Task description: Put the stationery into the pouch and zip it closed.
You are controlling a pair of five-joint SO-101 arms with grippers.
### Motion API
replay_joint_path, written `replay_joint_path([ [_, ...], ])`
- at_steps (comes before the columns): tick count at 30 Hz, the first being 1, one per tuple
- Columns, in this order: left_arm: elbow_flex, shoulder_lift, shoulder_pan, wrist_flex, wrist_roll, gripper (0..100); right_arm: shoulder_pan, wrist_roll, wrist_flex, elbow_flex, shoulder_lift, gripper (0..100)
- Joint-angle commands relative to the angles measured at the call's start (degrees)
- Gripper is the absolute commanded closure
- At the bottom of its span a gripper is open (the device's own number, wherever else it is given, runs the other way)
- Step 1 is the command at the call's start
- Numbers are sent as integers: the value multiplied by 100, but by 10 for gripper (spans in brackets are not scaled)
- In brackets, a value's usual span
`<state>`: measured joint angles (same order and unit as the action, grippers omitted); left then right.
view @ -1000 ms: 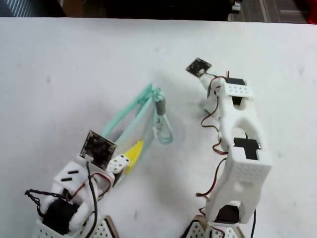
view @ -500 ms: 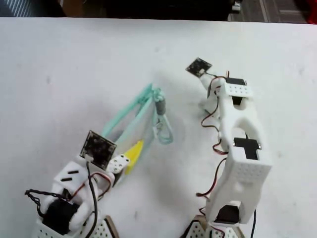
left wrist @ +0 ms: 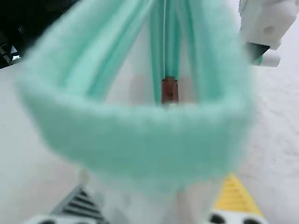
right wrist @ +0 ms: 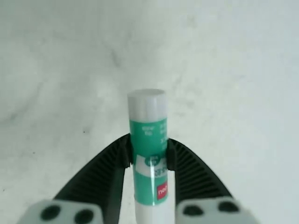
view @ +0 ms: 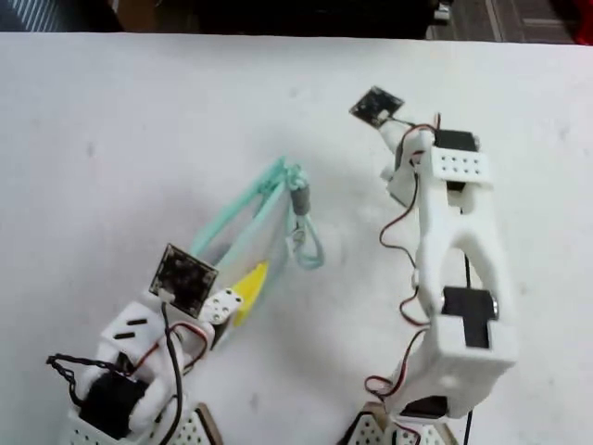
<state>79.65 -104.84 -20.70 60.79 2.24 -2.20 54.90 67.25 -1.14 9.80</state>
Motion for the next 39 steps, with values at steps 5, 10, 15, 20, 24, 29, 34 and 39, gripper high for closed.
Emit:
replay_joint_path([
  [5,-53,13,-75,-158,53,793,40,-835,418,70,-1235,981],
  [10,-53,13,-75,-158,53,793,57,-1380,426,70,-2149,981],
  [15,-53,13,-75,-149,44,793,57,-2382,505,70,-3222,981],
  [20,-53,13,-92,-149,35,793,391,-3226,857,70,-4391,981],
  [24,-53,13,-92,-149,35,793,1182,-3525,1156,70,-5253,981],
  [29,-53,13,-110,-149,35,791,2343,-3719,1042,70,-6237,981],
  [34,-62,13,-119,-105,62,775,3266,-3965,462,62,-6703,981],
  [39,-70,13,-110,-105,35,754,3881,-4598,-110,-97,-6721,981],
])
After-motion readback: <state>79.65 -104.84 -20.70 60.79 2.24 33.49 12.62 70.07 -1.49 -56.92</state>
